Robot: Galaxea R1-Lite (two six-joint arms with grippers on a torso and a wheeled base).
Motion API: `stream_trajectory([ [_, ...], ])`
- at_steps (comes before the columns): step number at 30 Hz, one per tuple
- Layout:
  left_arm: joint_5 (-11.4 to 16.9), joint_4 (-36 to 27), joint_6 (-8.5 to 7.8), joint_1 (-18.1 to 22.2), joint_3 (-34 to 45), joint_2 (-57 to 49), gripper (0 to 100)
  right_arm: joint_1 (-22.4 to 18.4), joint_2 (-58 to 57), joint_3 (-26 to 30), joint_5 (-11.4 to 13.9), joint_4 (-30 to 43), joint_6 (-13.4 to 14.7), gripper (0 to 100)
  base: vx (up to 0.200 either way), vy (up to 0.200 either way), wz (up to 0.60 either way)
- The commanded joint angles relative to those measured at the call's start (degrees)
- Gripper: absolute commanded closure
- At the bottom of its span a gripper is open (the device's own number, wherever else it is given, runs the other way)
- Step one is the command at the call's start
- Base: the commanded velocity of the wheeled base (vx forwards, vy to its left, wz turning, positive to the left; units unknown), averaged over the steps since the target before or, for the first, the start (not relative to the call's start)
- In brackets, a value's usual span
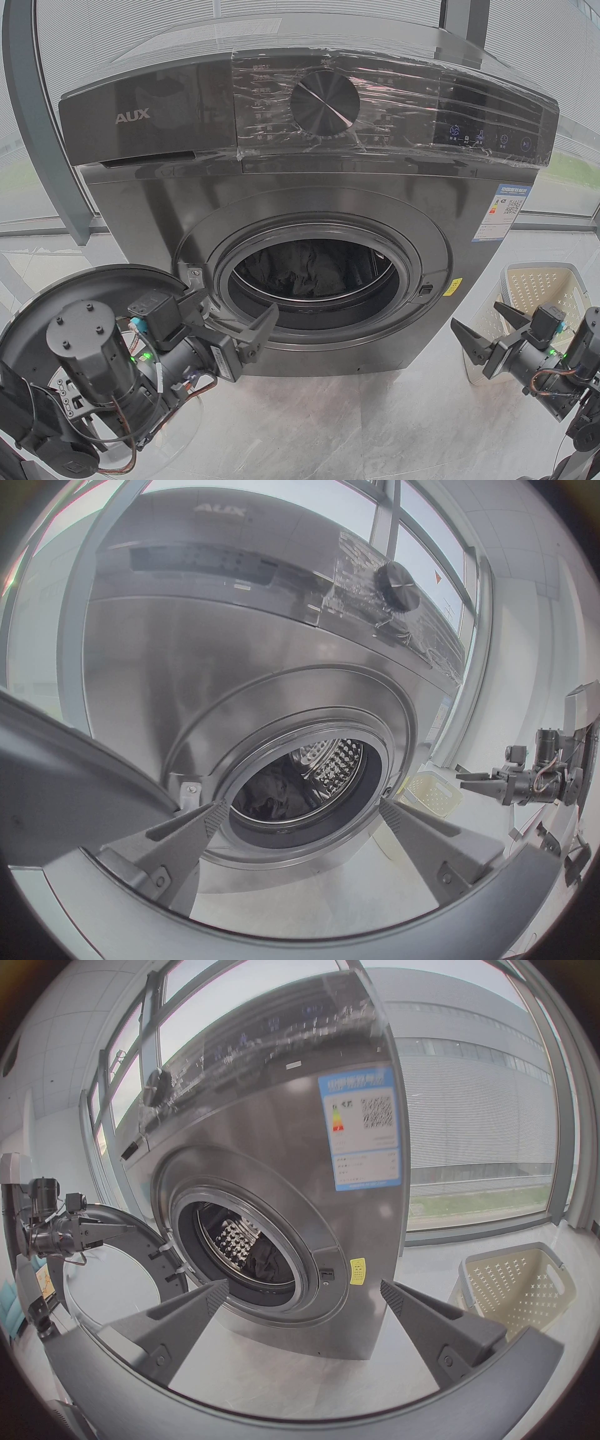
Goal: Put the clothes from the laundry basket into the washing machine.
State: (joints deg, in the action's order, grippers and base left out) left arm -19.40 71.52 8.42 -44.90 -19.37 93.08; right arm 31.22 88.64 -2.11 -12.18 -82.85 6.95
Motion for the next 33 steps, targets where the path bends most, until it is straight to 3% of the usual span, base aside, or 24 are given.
stream_trajectory([
  [1,-0.3,0.2,-0.95,1.1,2.1,-3.1,0,-1.6,-5.5,2.1,0.0,0.4,-0.6,0,-0.2,0.0,0.0],
  [12,-0.3,0.4,-3.41,4.6,5.7,-10.5,0,-1.6,-12.9,2.1,0.6,6.4,-1.2,0,-0.2,0.0,0.0],
  [16,0.1,-0.2,-5.7,6.8,8.1,-14.9,0,-1.9,-18.2,2.1,0.0,12.6,-2.8,0,-0.2,0.0,0.0],
  [19,0.2,-0.2,-6.4,8.0,8.9,-16.4,0,-3.7,-20.1,2.1,-0.2,14.2,-3.1,0,-0.2,0.0,0.0],
  [20,0.3,-0.2,-7.02,9.3,10.1,-18.2,0,-7.0,-21.5,2.1,-0.1,15.7,-3.0,0,0.0,0.0,0.0],
  [23,0.6,-0.3,-8.95,10.3,12.9,-21.8,0,-9.9,-26.7,2.1,0.5,19.0,-4.0,0,0.0,0.0,0.0],
  [28,1.9,-0.4,-9.21,10.5,16.9,-27.6,0,-13.6,-33.6,2.1,0.6,23.0,-5.2,0,0.0,0.0,0.0],
  [31,1.6,-2.4,-8.69,13.4,19.4,-32.4,0,-14.7,-44.7,2.1,0.8,36.4,-6.4,0,0.0,0.0,0.0],
  [33,1.4,-6.9,-8.69,15.5,19.4,-36.8,0,-17.1,-51.5,2.1,0.8,45.8,-8.4,0,0.0,0.0,0.0],
])
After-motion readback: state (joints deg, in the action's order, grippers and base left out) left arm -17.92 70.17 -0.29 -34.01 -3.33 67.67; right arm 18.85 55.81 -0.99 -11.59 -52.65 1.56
